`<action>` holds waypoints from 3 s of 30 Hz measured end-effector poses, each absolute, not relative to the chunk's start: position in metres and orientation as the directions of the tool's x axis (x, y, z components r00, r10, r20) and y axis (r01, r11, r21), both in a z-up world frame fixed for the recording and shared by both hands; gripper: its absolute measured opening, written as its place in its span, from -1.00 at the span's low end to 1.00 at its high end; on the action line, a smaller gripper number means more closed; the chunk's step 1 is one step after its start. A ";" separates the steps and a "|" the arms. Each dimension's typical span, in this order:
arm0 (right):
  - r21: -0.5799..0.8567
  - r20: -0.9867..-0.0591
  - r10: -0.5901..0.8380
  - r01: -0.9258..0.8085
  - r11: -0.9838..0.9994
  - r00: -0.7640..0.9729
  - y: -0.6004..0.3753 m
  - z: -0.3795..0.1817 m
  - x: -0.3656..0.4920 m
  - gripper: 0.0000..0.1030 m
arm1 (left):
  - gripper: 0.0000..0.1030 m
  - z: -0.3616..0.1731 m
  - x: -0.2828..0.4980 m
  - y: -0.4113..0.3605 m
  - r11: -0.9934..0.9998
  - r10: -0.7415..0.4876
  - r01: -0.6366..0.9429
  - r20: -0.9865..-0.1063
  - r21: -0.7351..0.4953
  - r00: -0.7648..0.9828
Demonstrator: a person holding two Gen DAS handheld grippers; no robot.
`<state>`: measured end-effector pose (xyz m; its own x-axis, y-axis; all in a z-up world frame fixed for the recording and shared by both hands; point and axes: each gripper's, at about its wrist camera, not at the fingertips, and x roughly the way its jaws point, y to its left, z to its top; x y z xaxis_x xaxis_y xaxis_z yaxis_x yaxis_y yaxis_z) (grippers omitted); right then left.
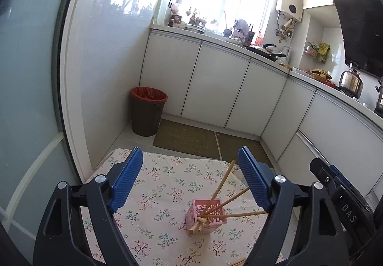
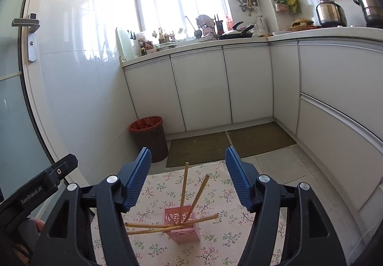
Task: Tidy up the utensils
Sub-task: 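Lower the right chopstick into the holder and open the right gripper, then withdraw both open grippers back over the remaining chopsticks, then lower the left gripper onto the pile and grasp a bamboo chopstick, then lift the chopstick with the left gripper while the right gripper grasps another bamboo chopstick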
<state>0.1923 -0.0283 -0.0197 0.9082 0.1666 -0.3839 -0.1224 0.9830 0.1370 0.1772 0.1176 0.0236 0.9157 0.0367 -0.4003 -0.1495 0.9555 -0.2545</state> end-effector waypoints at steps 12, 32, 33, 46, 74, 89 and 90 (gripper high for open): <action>0.186 -0.472 0.097 -0.008 0.982 0.876 -0.064 -0.035 0.169 0.84 | 0.86 0.016 0.152 0.092 0.977 0.055 -0.136 -0.416 -0.166 0.908; 0.282 -0.799 0.086 0.245 0.928 0.595 -0.186 -0.194 0.109 0.87 | 0.86 -0.123 0.186 0.016 0.990 -0.081 0.144 -0.840 -0.003 0.537; 0.287 -0.808 0.088 0.258 0.922 0.583 -0.192 -0.202 0.109 0.87 | 0.86 -0.132 0.189 0.010 0.988 -0.072 0.157 -0.856 0.011 0.512; 0.297 -0.843 0.113 0.279 0.913 0.525 -0.211 -0.234 0.111 0.87 | 0.47 -0.221 0.251 -0.058 0.953 -0.074 0.302 -0.959 0.013 0.275; 0.361 -0.874 0.194 0.329 0.873 0.445 -0.201 -0.256 0.136 0.87 | -0.76 -0.269 0.266 -0.069 0.926 -0.057 0.376 -0.969 0.039 0.240; 0.177 -0.954 0.084 0.313 0.933 0.289 -0.089 -0.292 0.234 0.78 | -0.86 -0.151 0.168 0.023 0.945 -0.069 0.293 -0.789 0.144 0.610; 0.158 -0.960 0.071 0.314 0.936 0.272 -0.083 -0.299 0.239 0.71 | -0.86 -0.147 0.164 0.030 0.952 -0.069 0.275 -0.779 0.136 0.623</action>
